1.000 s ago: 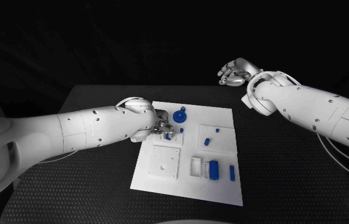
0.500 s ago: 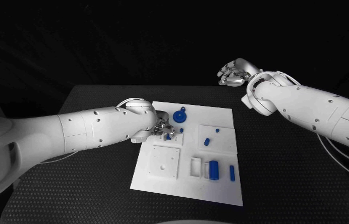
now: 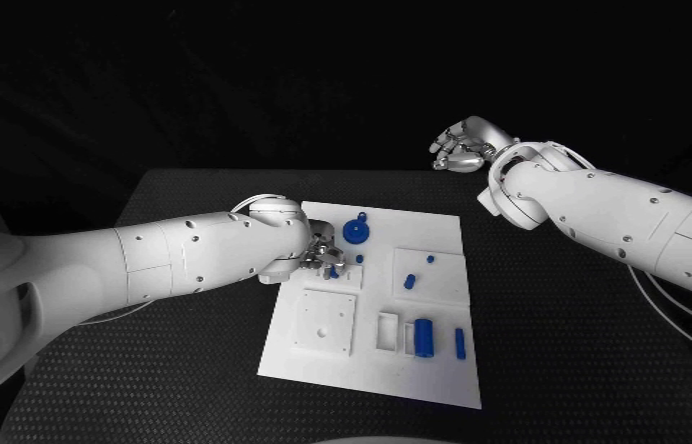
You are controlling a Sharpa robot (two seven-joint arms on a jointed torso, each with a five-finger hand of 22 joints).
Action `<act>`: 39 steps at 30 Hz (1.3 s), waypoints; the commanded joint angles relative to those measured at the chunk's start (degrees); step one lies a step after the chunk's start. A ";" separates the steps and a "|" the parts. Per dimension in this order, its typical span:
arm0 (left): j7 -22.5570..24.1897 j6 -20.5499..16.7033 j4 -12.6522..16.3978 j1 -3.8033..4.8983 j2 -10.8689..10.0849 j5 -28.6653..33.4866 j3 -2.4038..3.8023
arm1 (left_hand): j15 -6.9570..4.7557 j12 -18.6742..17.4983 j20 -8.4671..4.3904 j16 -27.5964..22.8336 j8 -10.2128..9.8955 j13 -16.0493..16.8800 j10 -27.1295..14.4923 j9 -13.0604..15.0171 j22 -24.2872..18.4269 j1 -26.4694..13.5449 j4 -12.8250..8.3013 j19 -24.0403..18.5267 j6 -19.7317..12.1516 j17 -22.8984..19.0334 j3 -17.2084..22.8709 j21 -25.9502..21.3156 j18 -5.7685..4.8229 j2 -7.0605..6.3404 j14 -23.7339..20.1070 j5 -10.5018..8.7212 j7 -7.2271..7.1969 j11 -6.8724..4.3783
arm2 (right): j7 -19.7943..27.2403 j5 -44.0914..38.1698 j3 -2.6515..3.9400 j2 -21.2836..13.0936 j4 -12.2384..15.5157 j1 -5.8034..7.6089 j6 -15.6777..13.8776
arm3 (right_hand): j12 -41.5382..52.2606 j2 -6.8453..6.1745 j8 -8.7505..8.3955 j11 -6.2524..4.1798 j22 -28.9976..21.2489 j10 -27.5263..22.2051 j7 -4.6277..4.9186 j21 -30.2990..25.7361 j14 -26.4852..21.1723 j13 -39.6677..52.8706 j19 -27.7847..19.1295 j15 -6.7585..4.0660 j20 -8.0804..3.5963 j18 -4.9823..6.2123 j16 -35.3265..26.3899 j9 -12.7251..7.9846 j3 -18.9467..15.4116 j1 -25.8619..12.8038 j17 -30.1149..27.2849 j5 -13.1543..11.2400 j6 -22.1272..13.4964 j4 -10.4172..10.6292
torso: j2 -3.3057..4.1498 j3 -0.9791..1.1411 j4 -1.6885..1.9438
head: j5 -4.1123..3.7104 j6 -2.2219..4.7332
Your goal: Assemble the parts on the task board
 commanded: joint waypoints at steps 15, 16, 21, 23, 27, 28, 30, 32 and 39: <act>-0.56 1.31 -1.13 -0.33 0.25 -1.52 -0.05 | -0.65 0.40 -5.95 0.18 0.51 -0.45 -0.78 0.05 0.56 -4.28 5.47 -0.21 11.91 -0.01 -6.90 -1.00 0.90 -6.83 -0.43 -11.17 -5.41 -0.62 | 0.40 -0.13 0.02 -0.10 0.41 -0.04 1.04 | 0.37 0.48 0.35 0.14 1.25 0.11 0.16 -0.30 0.25 -0.14 -0.17 -0.04 0.30 -0.05 0.30 -0.11 -0.19 -0.13 -0.15 0.42 -0.18 -0.27 | 0.00 -0.01 -0.01 | -0.26 -0.14; -0.54 1.27 -1.14 -0.33 0.23 -1.54 -0.05 | -0.66 0.40 -5.96 0.18 0.51 -0.45 -0.79 0.05 0.55 -4.48 5.68 -0.22 11.89 -0.01 -7.04 -1.03 0.92 -6.98 -0.44 -11.18 -5.41 -0.62 | 0.40 -0.13 0.02 -0.11 0.43 -0.04 1.04 | 0.37 0.48 0.35 0.15 1.25 0.11 0.17 -0.30 0.24 -0.14 -0.18 -0.04 0.30 -0.05 0.30 -0.11 -0.19 -0.13 -0.16 0.42 -0.18 -0.27 | 0.00 0.00 -0.01 | -0.26 -0.14; -0.41 0.94 -1.13 -0.36 0.10 -1.54 -0.04 | -0.71 0.41 -6.02 0.21 0.55 -0.46 -0.81 0.10 0.55 -4.92 6.33 -0.26 11.85 0.01 -7.35 -1.12 1.01 -7.39 -0.49 -11.20 -5.44 -0.66 | 0.40 -0.13 0.02 -0.19 0.48 -0.09 1.01 | 0.38 0.50 0.35 0.15 1.25 0.10 0.17 -0.31 0.21 -0.16 -0.20 -0.03 0.31 -0.05 0.31 -0.12 -0.20 -0.14 -0.18 0.42 -0.19 -0.28 | 0.01 0.00 -0.03 | -0.25 -0.14; -0.37 0.77 -1.15 -0.38 0.05 -1.54 -0.04 | -0.74 0.42 -6.04 0.22 0.57 -0.46 -0.83 0.12 0.56 -5.08 6.57 -0.27 11.84 0.02 -7.46 -1.14 1.05 -7.67 -0.51 -11.21 -5.45 -0.67 | 0.40 -0.13 0.02 -0.22 0.49 -0.11 1.02 | 0.38 0.51 0.35 0.15 1.25 0.10 0.17 -0.32 0.20 -0.17 -0.20 -0.03 0.31 -0.05 0.31 -0.12 -0.20 -0.14 -0.19 0.43 -0.19 -0.28 | 0.00 -0.02 0.02 | -0.30 -0.19; -0.19 0.20 -1.16 -0.44 -0.12 -1.54 -0.03 | -0.78 0.43 -6.08 0.24 0.60 -0.46 -0.85 0.16 0.57 -5.35 7.02 -0.29 11.81 0.03 -7.60 -1.17 1.10 -8.15 -0.54 -11.22 -5.47 -0.69 | 0.43 -0.13 0.02 -0.24 0.49 -0.19 1.01 | 0.39 0.52 0.35 0.16 1.25 0.10 0.17 -0.32 0.19 -0.18 -0.22 -0.02 0.32 -0.05 0.32 -0.12 -0.21 -0.14 -0.20 0.43 -0.19 -0.28 | 0.00 -0.01 0.00 | -0.27 -0.17; -0.06 0.04 -1.09 -0.44 -0.22 -1.53 -0.02 | -0.79 0.44 -6.09 0.25 0.61 -0.46 -0.85 0.18 0.57 -5.40 7.17 -0.29 11.80 0.03 -7.61 -1.19 1.13 -8.29 -0.55 -11.22 -5.48 -0.70 | 0.43 -0.13 0.02 -0.25 0.48 -0.22 1.01 | 0.39 0.53 0.35 0.16 1.25 0.10 0.17 -0.32 0.18 -0.18 -0.22 -0.02 0.32 -0.06 0.32 -0.13 -0.21 -0.15 -0.20 0.43 -0.20 -0.28 | -0.01 -0.02 -0.03 | -0.28 -0.15; 0.08 -0.37 -0.94 -0.44 -0.36 -1.40 -0.01 | -0.82 0.44 -6.11 0.26 0.62 -0.46 -0.86 0.19 0.58 -5.48 7.37 -0.29 11.78 0.04 -7.62 -1.19 1.15 -8.46 -0.56 -11.22 -5.48 -0.71 | 0.43 -0.13 0.02 -0.27 0.46 -0.29 1.02 | 0.40 0.53 0.35 0.16 1.25 0.10 0.18 -0.32 0.17 -0.19 -0.23 -0.02 0.32 -0.06 0.33 -0.13 -0.22 -0.16 -0.21 0.43 -0.20 -0.28 | -0.02 -0.03 -0.04 | -0.27 -0.11; -0.21 -0.93 -0.57 -0.44 -0.64 -1.29 0.00 | -0.85 0.44 -6.12 0.26 0.63 -0.47 -0.87 0.21 0.59 -5.66 7.73 -0.30 11.76 0.04 -7.66 -1.22 1.18 -8.80 -0.58 -11.22 -5.49 -0.72 | 0.43 -0.13 0.02 -0.31 0.43 -0.34 0.99 | 0.40 0.54 0.36 0.16 1.25 0.09 0.18 -0.32 0.16 -0.20 -0.23 -0.01 0.33 -0.06 0.33 -0.13 -0.23 -0.17 -0.22 0.43 -0.20 -0.27 | -0.04 -0.04 -0.04 | -0.29 -0.04; -0.09 -1.46 2.58 -0.05 -3.31 -0.06 0.33 | -1.08 0.42 -6.24 0.25 0.65 -0.50 -0.93 0.28 0.64 -5.75 8.85 -0.26 11.62 0.02 -7.38 -1.25 1.35 -10.11 -0.62 -11.21 -5.52 -0.77 | 0.78 0.28 0.02 -0.43 0.36 -0.50 1.01 | 0.43 0.53 0.36 0.19 1.26 0.08 0.20 -0.34 0.11 -0.26 -0.27 0.01 0.36 -0.08 0.38 -0.16 -0.33 -0.34 -0.28 0.45 -0.23 -0.22 | -0.06 -0.03 0.04 | -0.38 0.16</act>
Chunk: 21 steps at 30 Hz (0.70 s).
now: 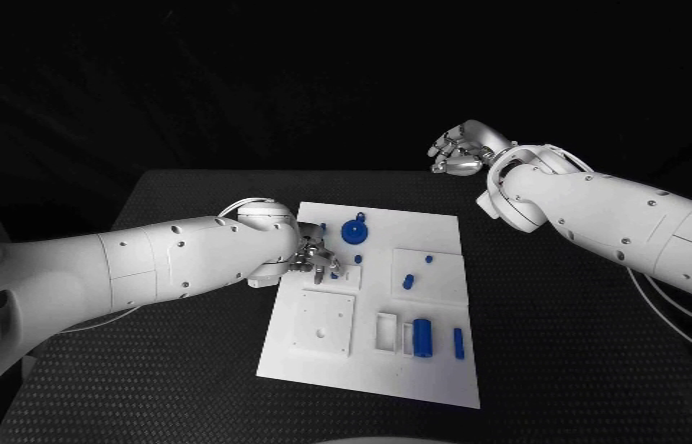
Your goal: Assemble the parts on the task board
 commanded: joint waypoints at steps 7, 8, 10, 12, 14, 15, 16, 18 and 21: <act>0.91 -3.19 1.23 2.41 -2.57 4.51 2.78 | -0.43 -1.32 -6.10 -1.00 -1.09 -0.95 -0.91 -0.55 0.02 2.76 -1.01 -1.07 -1.73 -0.58 0.84 -1.08 0.33 -1.37 -1.23 -0.11 0.62 0.68 | 0.79 0.62 0.01 -0.07 -0.40 -0.10 0.71 | 0.33 0.58 0.43 0.16 1.27 0.14 0.21 -0.30 0.07 -0.25 -0.10 -0.01 0.18 -0.03 0.57 -0.10 -0.28 -0.06 -0.23 -0.41 -0.25 -0.17 | -0.06 0.10 0.19 | -0.13 0.62; 1.29 -4.20 1.03 3.16 -2.87 6.07 2.80 | -0.30 -1.96 -5.98 -1.51 -1.57 -1.30 -1.23 -0.78 -0.15 3.09 -0.87 -1.45 -2.20 -0.83 1.01 -1.54 0.20 -1.98 -1.72 -0.13 0.89 0.96 | 0.80 0.71 0.01 -0.03 -0.68 -0.13 0.77 | 0.38 0.58 0.46 0.17 1.27 0.12 0.22 -0.29 0.04 -0.34 -0.11 0.00 0.20 -0.03 0.64 -0.13 -0.39 -0.08 -0.32 -0.98 -0.25 -0.20 | -0.06 0.10 0.20 | -0.14 0.73; 1.79 -4.87 0.36 3.80 -3.03 8.35 3.45 | 0.18 -3.74 -5.59 -2.99 -3.05 -2.12 -2.93 -1.34 -0.60 3.97 -0.67 -2.76 -4.35 -1.50 1.55 -2.86 -0.19 -3.02 -3.46 -0.09 1.79 1.74 | 0.80 0.78 0.01 -0.10 -0.99 -0.19 0.80 | 0.39 0.56 0.46 0.17 1.27 0.11 0.22 -0.28 0.03 -0.37 -0.11 0.00 0.20 -0.03 0.67 -0.14 -0.44 -0.12 -0.37 -1.16 -0.26 -0.20 | -0.06 0.09 0.21 | -0.16 1.12; 1.97 -6.26 -0.42 4.17 -3.02 10.20 4.23 | 0.71 -5.27 -5.18 -4.33 -5.09 -2.77 -4.44 -2.13 -0.99 5.04 -0.74 -3.88 -7.15 -2.24 1.98 -4.00 -0.67 -3.66 -4.90 -0.14 2.95 2.68 | 0.85 0.86 0.01 0.01 -1.28 -0.25 0.80 | 0.40 0.57 0.46 0.17 1.27 0.11 0.22 -0.28 0.03 -0.38 -0.11 0.00 0.20 -0.03 0.68 -0.15 -0.46 -0.13 -0.38 -1.20 -0.27 -0.20 | -0.01 0.03 0.19 | -0.19 1.69; 2.27 -7.18 -1.67 4.56 -2.74 10.21 4.47 | 1.79 -8.20 -4.52 -6.94 -7.33 -4.00 -7.43 -2.89 -1.81 6.24 -0.60 -5.90 -10.43 -3.60 2.54 -6.13 -1.40 -4.95 -7.62 -0.10 4.36 4.00 | 0.89 0.96 0.01 -0.02 -1.35 -0.40 0.75 | 0.40 0.57 0.46 0.17 1.27 0.11 0.22 -0.28 0.03 -0.39 -0.11 0.00 0.21 -0.03 0.69 -0.15 -0.47 -0.14 -0.39 -1.22 -0.27 -0.20 | 0.00 0.01 0.13 | -0.10 1.93; 2.27 -7.47 -2.55 4.74 -2.42 10.21 4.61 | 2.40 -9.29 -4.15 -7.92 -8.06 -4.50 -8.14 -3.15 -2.20 6.78 -0.34 -6.57 -11.47 -4.17 2.73 -7.02 -1.85 -5.27 -8.33 -0.06 4.95 4.54 | 0.91 0.97 0.01 -0.01 -1.36 -0.44 0.76 | 0.41 0.58 0.46 0.17 1.27 0.11 0.22 -0.27 0.03 -0.39 -0.10 0.00 0.21 -0.03 0.70 -0.15 -0.47 -0.14 -0.39 -1.23 -0.27 -0.20 | 0.02 0.01 0.05 | -0.08 2.08; 2.28 -7.53 -3.45 4.87 -2.10 10.10 4.64 | 2.63 -9.70 -4.01 -8.24 -8.89 -4.69 -8.14 -3.53 -2.36 7.33 -0.20 -6.59 -12.65 -4.46 2.80 -7.35 -2.04 -5.40 -8.32 -0.11 5.37 4.83 | 0.93 0.97 0.01 -0.03 -1.36 -0.48 0.74 | 0.41 0.59 0.47 0.17 1.27 0.11 0.22 -0.27 0.03 -0.40 -0.10 0.00 0.21 -0.03 0.70 -0.15 -0.47 -0.14 -0.39 -1.24 -0.28 -0.20 | 0.02 0.00 0.05 | -0.09 2.19; 2.42 -7.37 -5.62 5.08 -1.06 9.01 4.65 | 2.98 -10.58 -3.76 -8.94 -10.06 -5.04 -8.52 -4.13 -2.63 8.33 0.06 -6.76 -14.18 -5.02 2.70 -7.99 -2.35 -5.21 -8.60 -0.07 6.04 5.48 | 0.95 0.99 0.01 -0.10 -1.29 -0.53 0.77 | 0.42 0.67 0.47 0.16 1.27 0.12 0.22 -0.27 0.03 -0.42 -0.09 -0.01 0.20 -0.03 0.72 -0.16 -0.45 -0.08 -0.42 -1.24 -0.28 -0.21 | 0.08 0.00 -0.06 | -0.16 2.48; 2.84 -7.12 -9.11 5.17 0.78 6.96 4.66 | 3.32 -11.40 -3.50 -9.56 -11.39 -5.28 -9.16 -4.89 -2.83 9.30 0.23 -7.11 -15.99 -5.56 2.32 -8.72 -2.63 -5.12 -9.05 -0.05 6.67 6.11 | 0.97 1.00 0.01 -0.12 -1.23 -0.65 0.71 | 0.43 0.68 0.47 0.16 1.27 0.12 0.22 -0.26 0.03 -0.43 -0.09 -0.01 0.19 -0.03 0.73 -0.17 -0.45 -0.07 -0.43 -1.25 -0.29 -0.22 | 0.16 0.01 -0.06 | -0.15 2.88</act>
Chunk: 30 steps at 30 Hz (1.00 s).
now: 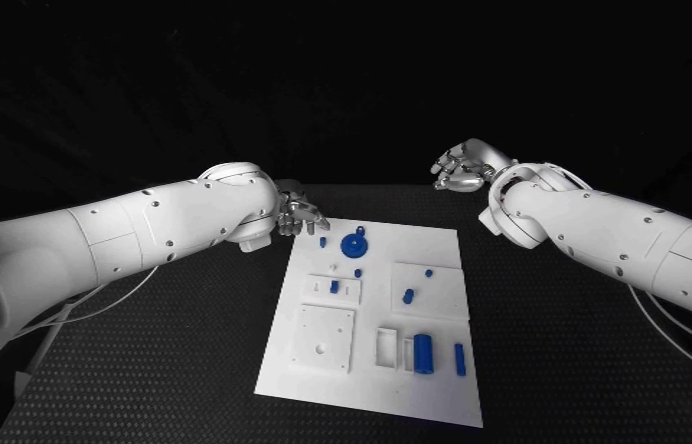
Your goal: Assemble the parts on the task board
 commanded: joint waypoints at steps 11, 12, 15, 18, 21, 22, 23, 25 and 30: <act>2.91 0.96 -12.41 -0.78 7.86 -2.26 -0.08 | 0.89 -1.46 -5.06 -0.96 -3.52 -0.24 -1.26 -2.51 -0.16 1.13 3.04 -1.26 -4.75 -0.97 -0.48 -1.50 -1.48 -1.48 -1.50 -0.13 1.90 1.84 | 0.87 0.15 0.03 0.24 0.40 -0.25 0.34 | 0.23 0.67 0.22 0.16 1.26 0.13 0.11 -0.26 0.03 -0.09 -0.08 -0.01 0.20 -0.03 0.32 -0.10 -0.30 -0.05 -0.11 -0.27 -0.18 -0.03 | 0.31 -0.09 -0.39 | 0.32 1.26; 3.18 0.67 -13.22 -1.01 8.31 -2.39 -0.11 | 0.96 -1.51 -5.00 -0.98 -3.89 -0.23 -1.34 -2.76 -0.12 1.40 2.97 -1.33 -5.32 -1.01 -0.56 -1.56 -1.49 -1.27 -1.59 -0.12 2.08 2.01 | 0.84 0.15 0.03 0.27 0.39 -0.25 0.42 | 0.23 0.67 0.22 0.16 1.26 0.13 0.12 -0.26 0.03 -0.09 -0.08 -0.01 0.20 -0.03 0.32 -0.10 -0.30 -0.05 -0.11 -0.27 -0.19 -0.03 | 0.34 -0.07 -0.43 | 0.45 1.37; 3.82 -0.62 -14.53 -1.97 9.02 -5.90 -0.10 | 1.03 -1.50 -4.91 -0.91 -3.96 -0.15 -1.36 -2.99 -0.03 1.90 2.78 -1.41 -5.31 -1.04 -0.82 -1.61 -1.51 -0.87 -1.62 -0.09 2.17 2.10 | 0.68 0.15 0.03 0.29 0.40 -0.25 0.73 | 0.23 0.68 0.21 0.17 1.26 0.11 0.12 -0.27 0.01 -0.12 -0.09 -0.01 0.21 -0.03 0.33 -0.12 -0.30 -0.08 -0.15 -0.16 -0.21 -0.02 | 0.45 -0.11 -0.60 | 0.55 1.35; 4.17 -0.82 -16.02 -2.41 9.75 -6.69 -0.09 | 1.03 -1.42 -4.88 -0.80 -4.00 -0.08 -1.22 -3.14 0.03 1.97 2.77 -1.34 -5.29 -1.04 -1.14 -1.60 -1.50 -0.94 -1.51 -0.11 2.17 2.10 | 0.66 0.15 0.03 0.30 0.39 -0.25 0.76 | 0.25 0.71 0.21 0.19 1.25 0.03 0.14 -0.30 -0.09 -0.25 -0.17 0.01 0.22 -0.04 0.39 -0.17 -0.25 -0.06 -0.29 0.66 -0.29 -0.06 | 0.54 -0.17 -0.67 | 0.50 1.51; 4.26 -0.33 -17.01 -2.63 10.28 -6.69 -0.09 | 1.01 -1.39 -4.88 -0.73 -3.96 -0.04 -1.13 -3.22 0.06 1.93 2.93 -1.26 -5.14 -1.06 -1.32 -1.60 -1.47 -1.06 -1.44 -0.10 2.14 2.07 | 0.65 0.15 0.03 0.29 0.46 -0.25 0.71 | 0.26 0.72 0.21 0.19 1.25 0.02 0.15 -0.30 -0.10 -0.27 -0.18 0.01 0.22 -0.04 0.40 -0.18 -0.25 -0.06 -0.31 0.73 -0.29 -0.07 | 0.53 -0.17 -0.65 | 0.51 1.53; 4.23 -0.19 -17.24 -2.65 10.41 -6.69 -0.09 | 1.00 -1.38 -4.88 -0.71 -3.89 -0.03 -1.10 -3.24 0.07 1.94 2.99 -1.22 -5.00 -1.07 -1.37 -1.61 -1.46 -1.05 -1.41 -0.10 2.10 2.04 | 0.65 0.15 0.03 0.31 0.46 -0.25 0.71 | 0.26 0.72 0.21 0.19 1.25 0.02 0.15 -0.30 -0.10 -0.27 -0.18 0.02 0.22 -0.04 0.41 -0.18 -0.25 -0.06 -0.31 0.74 -0.29 -0.07 | 0.52 -0.15 -0.64 | 0.48 1.49; 4.18 0.00 -17.57 -2.67 10.57 -6.69 -0.09 | 0.99 -1.37 -4.89 -0.69 -3.83 -0.01 -1.07 -3.25 0.08 1.96 3.04 -1.20 -4.87 -1.07 -1.41 -1.61 -1.44 -1.03 -1.38 -0.10 2.07 2.01 | 0.67 0.15 0.03 0.35 0.45 -0.25 0.67 | 0.26 0.72 0.21 0.19 1.25 0.02 0.15 -0.30 -0.10 -0.27 -0.18 0.02 0.22 -0.04 0.41 -0.18 -0.25 -0.07 -0.31 0.75 -0.29 -0.07 | 0.50 -0.14 -0.65 | 0.44 1.47; 4.27 0.88 -18.30 -2.67 10.88 -6.68 -0.09 | 0.97 -1.36 -4.89 -0.64 -3.77 0.01 -1.00 -3.30 0.10 1.94 3.18 -1.14 -4.72 -1.09 -1.51 -1.63 -1.42 -0.98 -1.33 -0.11 2.02 1.96 | 0.70 0.15 0.03 0.40 0.49 -0.25 0.62 | 0.26 0.72 0.21 0.20 1.25 0.02 0.15 -0.30 -0.11 -0.28 -0.18 0.02 0.22 -0.03 0.41 -0.19 -0.25 -0.06 -0.32 0.78 -0.30 -0.07 | 0.45 -0.08 -0.57 | 0.38 1.42; 4.41 2.32 -19.49 -2.75 11.54 -6.40 -0.11 | 0.95 -1.34 -4.90 -0.59 -3.57 0.05 -0.92 -3.35 0.15 1.85 3.45 -1.08 -4.30 -1.13 -1.74 -1.66 -1.39 -0.96 -1.30 -0.11 1.90 1.85 | 0.70 0.15 0.03 0.48 0.49 -0.25 0.62 | 0.27 0.73 0.21 0.20 1.25 0.01 0.15 -0.30 -0.12 -0.30 -0.18 0.02 0.23 -0.03 0.43 -0.19 -0.25 -0.06 -0.34 0.84 -0.31 -0.08 | 0.46 -0.09 -0.57 | 0.41 1.43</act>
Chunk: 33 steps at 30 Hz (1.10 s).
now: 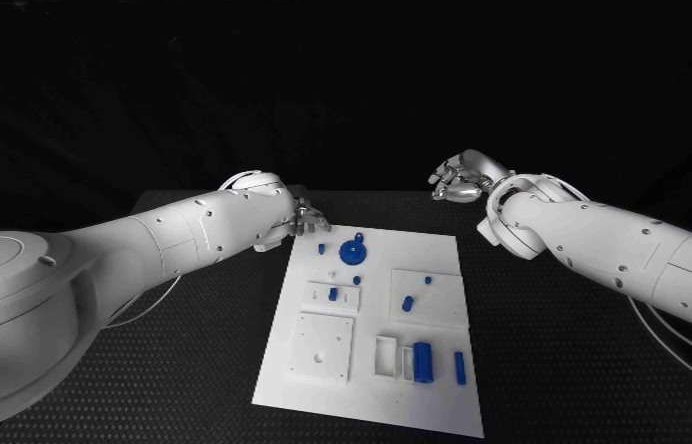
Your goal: Assemble the parts on the task board
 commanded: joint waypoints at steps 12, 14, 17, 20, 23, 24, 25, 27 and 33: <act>1.61 6.17 -2.08 -0.98 1.52 0.43 -0.15 | 0.09 -0.03 -4.99 0.24 0.67 0.16 0.64 -0.30 0.25 0.10 0.70 -0.24 1.29 -0.16 -0.92 -0.46 -0.51 0.92 -0.16 -0.12 -0.21 -0.18 | 0.39 -0.18 0.03 0.27 0.10 -0.02 0.50 | 0.35 0.69 0.25 0.19 1.26 0.03 0.04 -0.28 -0.16 -0.19 -0.19 0.01 0.19 -0.03 0.30 -0.12 -0.12 0.51 -0.17 0.45 -0.21 -0.27 | -0.05 0.06 0.06 | 0.01 -0.33; 1.51 6.28 -2.30 -1.13 1.77 0.47 -0.21 | 0.10 -0.02 -4.99 0.29 0.72 0.18 0.69 -0.34 0.29 0.14 0.70 -0.25 1.40 -0.17 -1.03 -0.48 -0.50 1.12 -0.17 -0.12 -0.25 -0.22 | 0.40 -0.18 0.03 0.27 0.12 -0.02 0.49 | 0.35 0.69 0.25 0.19 1.26 0.03 0.04 -0.28 -0.16 -0.20 -0.19 0.01 0.19 -0.03 0.31 -0.12 -0.12 0.51 -0.17 0.45 -0.21 -0.28 | -0.04 0.08 0.03 | 0.04 -0.40; 1.54 6.37 -2.51 -1.32 1.95 0.47 -0.27 | 0.10 -0.02 -4.99 0.30 0.72 0.19 0.69 -0.37 0.31 0.16 0.69 -0.26 1.42 -0.17 -1.09 -0.48 -0.50 1.20 -0.17 -0.12 -0.26 -0.23 | 0.41 -0.18 0.03 0.31 0.10 -0.02 0.53 | 0.36 0.69 0.25 0.19 1.26 0.03 0.04 -0.28 -0.16 -0.20 -0.18 0.01 0.19 -0.03 0.31 -0.12 -0.11 0.52 -0.18 0.46 -0.21 -0.28 | -0.03 0.07 0.05 | 0.00 -0.43; 1.52 6.52 -2.60 -1.39 2.05 0.47 -0.30 | 0.10 -0.03 -4.99 0.33 0.72 0.20 0.70 -0.43 0.35 0.17 0.70 -0.28 1.44 -0.18 -1.20 -0.50 -0.49 1.45 -0.20 -0.11 -0.27 -0.25 | 0.39 -0.18 0.03 0.29 0.10 -0.02 0.52 | 0.36 0.69 0.25 0.19 1.26 0.03 0.04 -0.28 -0.16 -0.21 -0.18 0.01 0.20 -0.03 0.32 -0.12 -0.12 0.51 -0.19 0.47 -0.21 -0.28 | -0.05 0.05 0.05 | -0.02 -0.45; 1.74 7.12 -2.53 -1.40 2.09 0.56 -0.33 | 0.10 -0.05 -4.98 0.39 0.78 0.23 0.71 -0.50 0.42 0.23 0.66 -0.31 1.58 -0.19 -1.37 -0.52 -0.49 1.77 -0.22 -0.11 -0.31 -0.28 | 0.38 -0.18 0.03 0.31 0.07 -0.02 0.56 | 0.37 0.70 0.26 0.19 1.26 0.04 0.05 -0.28 -0.16 -0.22 -0.18 0.01 0.20 -0.03 0.33 -0.13 -0.12 0.51 -0.20 0.49 -0.21 -0.28 | -0.05 0.09 0.09 | 0.04 -0.51; 1.79 7.36 -2.50 -1.40 2.12 0.59 -0.34 | 0.10 -0.04 -4.98 0.43 0.93 0.25 0.73 -0.51 0.47 0.31 0.59 -0.32 1.87 -0.19 -1.49 -0.53 -0.48 2.03 -0.23 -0.09 -0.38 -0.35 | 0.37 -0.18 0.03 0.31 0.07 -0.02 0.56 | 0.37 0.69 0.26 0.19 1.26 0.04 0.05 -0.28 -0.16 -0.22 -0.18 0.01 0.20 -0.03 0.34 -0.13 -0.12 0.51 -0.21 0.49 -0.22 -0.28 | -0.05 0.10 0.09 | 0.04 -0.51; 1.89 7.78 -2.46 -1.40 2.12 0.62 -0.34 | 0.10 -0.03 -4.98 0.48 1.02 0.27 0.78 -0.53 0.51 0.37 0.53 -0.33 2.05 -0.20 -1.59 -0.53 -0.48 2.20 -0.22 -0.09 -0.44 -0.40 | 0.38 -0.18 0.03 0.33 0.07 -0.02 0.56 | 0.37 0.69 0.26 0.20 1.26 0.04 0.05 -0.28 -0.16 -0.22 -0.18 0.01 0.20 -0.03 0.34 -0.13 -0.12 0.51 -0.21 0.49 -0.22 -0.28 | -0.05 0.10 0.09 | 0.04 -0.51; 1.97 8.82 -2.42 -1.40 2.16 1.16 -0.35 | 0.08 -0.01 -5.00 0.59 1.18 0.33 0.88 -0.60 0.64 0.79 0.11 -0.33 2.40 -0.20 -1.79 -0.52 -0.45 2.67 -0.20 -0.07 -0.57 -0.52 | 0.38 -0.18 0.03 0.34 0.08 -0.02 0.53 | 0.38 0.70 0.26 0.20 1.26 0.04 0.05 -0.28 -0.17 -0.23 -0.18 0.01 0.21 -0.03 0.34 -0.13 -0.12 0.50 -0.22 0.50 -0.21 -0.27 | -0.07 0.09 0.06 | 0.08 -0.59; 2.15 9.34 -2.43 -1.41 2.18 1.58 -0.35 | 0.17 -0.08 -4.94 0.81 1.56 0.40 1.10 -0.88 0.95 1.91 -1.37 -0.43 3.36 -0.27 -2.38 -0.60 -0.48 4.18 -0.23 -0.07 -0.82 -0.75 | 0.38 -0.18 0.03 0.47 0.05 -0.02 0.57 | 0.39 0.69 0.27 0.20 1.26 0.04 0.06 -0.27 -0.17 -0.25 -0.18 0.02 0.22 -0.04 0.36 -0.14 -0.14 0.47 -0.23 0.51 -0.22 -0.26 | -0.06 0.08 0.06 | 0.05 -0.60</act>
